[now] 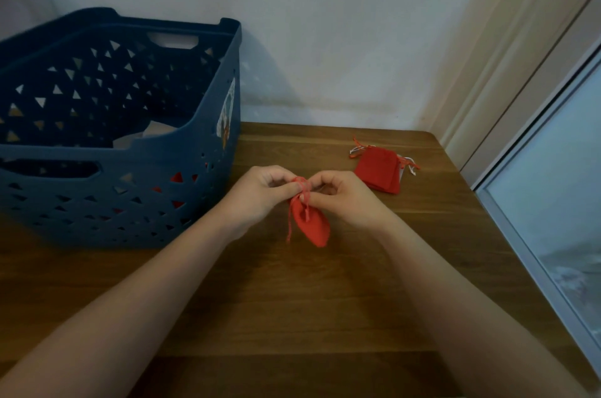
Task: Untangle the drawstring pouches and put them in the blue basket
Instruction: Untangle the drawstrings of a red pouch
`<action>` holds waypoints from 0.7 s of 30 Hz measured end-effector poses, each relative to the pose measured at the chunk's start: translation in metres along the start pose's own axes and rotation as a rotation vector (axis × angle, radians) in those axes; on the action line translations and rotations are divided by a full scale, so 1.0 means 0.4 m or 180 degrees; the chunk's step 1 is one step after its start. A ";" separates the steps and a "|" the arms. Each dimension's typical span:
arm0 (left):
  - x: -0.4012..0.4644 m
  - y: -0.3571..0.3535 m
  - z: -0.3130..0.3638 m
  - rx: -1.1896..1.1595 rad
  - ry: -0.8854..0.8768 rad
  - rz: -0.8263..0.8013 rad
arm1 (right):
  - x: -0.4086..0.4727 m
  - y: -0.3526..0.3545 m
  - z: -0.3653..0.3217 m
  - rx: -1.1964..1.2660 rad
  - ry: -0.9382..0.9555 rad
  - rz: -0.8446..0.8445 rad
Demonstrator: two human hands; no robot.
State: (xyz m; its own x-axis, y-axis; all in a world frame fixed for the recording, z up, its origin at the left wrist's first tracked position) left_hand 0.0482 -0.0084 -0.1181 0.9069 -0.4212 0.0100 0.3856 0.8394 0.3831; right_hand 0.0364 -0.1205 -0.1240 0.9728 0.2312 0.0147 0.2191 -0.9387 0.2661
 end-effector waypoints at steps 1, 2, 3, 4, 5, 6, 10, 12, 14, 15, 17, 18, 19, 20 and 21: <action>0.001 0.000 0.002 0.0054 -0.0038 -0.0010 | 0.000 -0.001 -0.001 0.0016 0.0016 0.0068; 0.000 -0.001 0.005 0.0102 -0.0070 -0.0030 | 0.001 -0.002 0.001 0.0010 0.0020 0.0139; 0.000 -0.001 0.007 0.0138 -0.0096 -0.0041 | 0.003 -0.002 0.006 0.0019 0.0012 0.0205; 0.001 0.001 0.009 0.0144 -0.0121 -0.0043 | 0.003 -0.002 0.011 0.0109 -0.0013 0.0269; 0.003 0.004 0.009 0.0131 -0.0143 -0.0036 | 0.002 -0.001 0.015 0.0249 -0.0046 0.0322; 0.005 0.008 0.008 0.0092 -0.0160 -0.0032 | 0.002 -0.003 0.018 0.0394 -0.0076 0.0342; 0.005 0.007 0.001 -0.0218 -0.0095 -0.0100 | -0.001 -0.024 0.013 0.0585 -0.0074 0.0351; 0.004 0.002 -0.004 -0.0431 -0.0002 -0.0190 | -0.003 -0.019 0.001 0.0627 -0.0034 0.0473; 0.004 0.003 -0.006 -0.0547 0.0017 -0.0208 | -0.006 -0.002 -0.006 0.0813 -0.0014 0.0602; 0.004 0.009 -0.005 -0.0513 -0.0007 -0.0144 | -0.008 0.007 -0.008 0.0879 -0.0045 0.0630; 0.007 0.027 -0.001 -0.0297 -0.0117 0.0106 | -0.013 0.018 -0.016 0.0968 -0.0077 0.0597; 0.009 0.036 0.002 -0.0172 -0.0179 0.0244 | -0.016 0.019 -0.022 0.1027 -0.0053 0.0563; 0.011 0.044 0.005 -0.0055 -0.0235 0.0363 | -0.018 0.018 -0.028 0.1077 -0.0025 0.0521; 0.012 0.048 0.010 0.0066 -0.0295 0.0445 | -0.020 0.017 -0.031 0.1094 -0.0007 0.0484; 0.013 0.051 0.016 0.0221 -0.0356 0.0496 | -0.021 0.015 -0.033 0.1079 -0.0007 0.0449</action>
State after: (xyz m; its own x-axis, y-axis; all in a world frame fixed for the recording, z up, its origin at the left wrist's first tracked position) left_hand 0.0599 0.0042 -0.1043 0.9287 -0.3267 0.1752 0.2258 0.8733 0.4317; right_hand 0.0285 -0.1247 -0.1099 0.9953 0.0931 0.0265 0.0948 -0.9928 -0.0728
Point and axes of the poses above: each hand's wrist, its own x-axis towards the middle knuckle, its own y-axis out of the back of the hand, z = x × y, the point moved 9 cm from there along x, towards the middle knuckle, and after that the axes turned 6 degrees about x, right-handed, at the moved point
